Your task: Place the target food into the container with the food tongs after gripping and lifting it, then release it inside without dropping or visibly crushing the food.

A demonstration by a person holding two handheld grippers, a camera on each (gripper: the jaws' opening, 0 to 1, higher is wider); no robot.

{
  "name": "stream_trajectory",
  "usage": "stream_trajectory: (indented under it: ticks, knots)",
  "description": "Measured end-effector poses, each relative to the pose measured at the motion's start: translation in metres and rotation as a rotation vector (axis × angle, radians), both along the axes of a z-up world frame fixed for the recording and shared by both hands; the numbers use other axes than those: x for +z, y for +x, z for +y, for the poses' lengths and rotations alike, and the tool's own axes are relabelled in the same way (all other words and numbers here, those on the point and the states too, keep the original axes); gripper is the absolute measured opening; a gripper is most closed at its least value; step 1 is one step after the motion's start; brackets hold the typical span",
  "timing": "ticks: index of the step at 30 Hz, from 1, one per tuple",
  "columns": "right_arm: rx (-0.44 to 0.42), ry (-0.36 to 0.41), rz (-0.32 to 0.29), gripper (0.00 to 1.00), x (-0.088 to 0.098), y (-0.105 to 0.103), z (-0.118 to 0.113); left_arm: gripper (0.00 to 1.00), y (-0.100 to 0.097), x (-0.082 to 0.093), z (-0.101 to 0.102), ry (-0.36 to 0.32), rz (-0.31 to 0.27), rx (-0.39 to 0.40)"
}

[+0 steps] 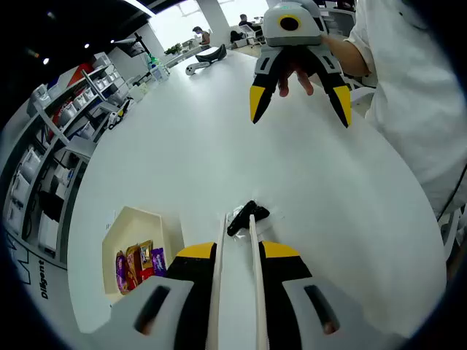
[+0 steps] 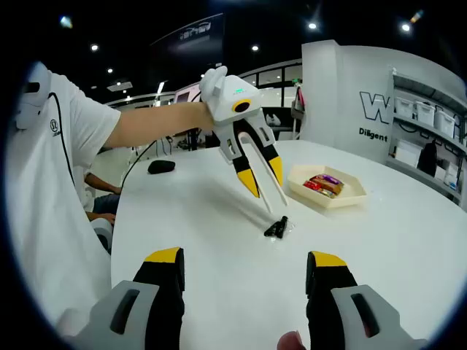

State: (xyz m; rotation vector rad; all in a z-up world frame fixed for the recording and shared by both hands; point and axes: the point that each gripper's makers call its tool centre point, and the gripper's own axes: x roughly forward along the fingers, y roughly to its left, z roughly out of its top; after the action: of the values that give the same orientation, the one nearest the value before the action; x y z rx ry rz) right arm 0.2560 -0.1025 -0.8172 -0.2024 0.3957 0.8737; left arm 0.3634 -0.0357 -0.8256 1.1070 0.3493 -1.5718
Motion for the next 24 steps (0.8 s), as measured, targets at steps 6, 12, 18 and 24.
stream_trajectory:
  ticks: [6, 12, 18, 24]
  knots:
    - [-0.002, 0.005, -0.002, 0.65, 0.001, 0.0, -0.001, 0.2, -0.004, -0.001, -0.004, 0.048, -0.052, -0.079]
    - [-0.004, 0.01, -0.004, 0.65, 0.001, -0.002, -0.004, 0.2, -0.007, -0.001, -0.008, 0.084, -0.082, -0.136]
    - [-0.008, 0.013, -0.003, 0.65, 0.0, -0.002, -0.007, 0.2, -0.009, -0.005, -0.01, 0.139, -0.126, -0.197]
    - [-0.012, 0.019, -0.002, 0.65, -0.001, -0.002, -0.009, 0.21, -0.009, -0.011, -0.01, 0.213, -0.193, -0.256]
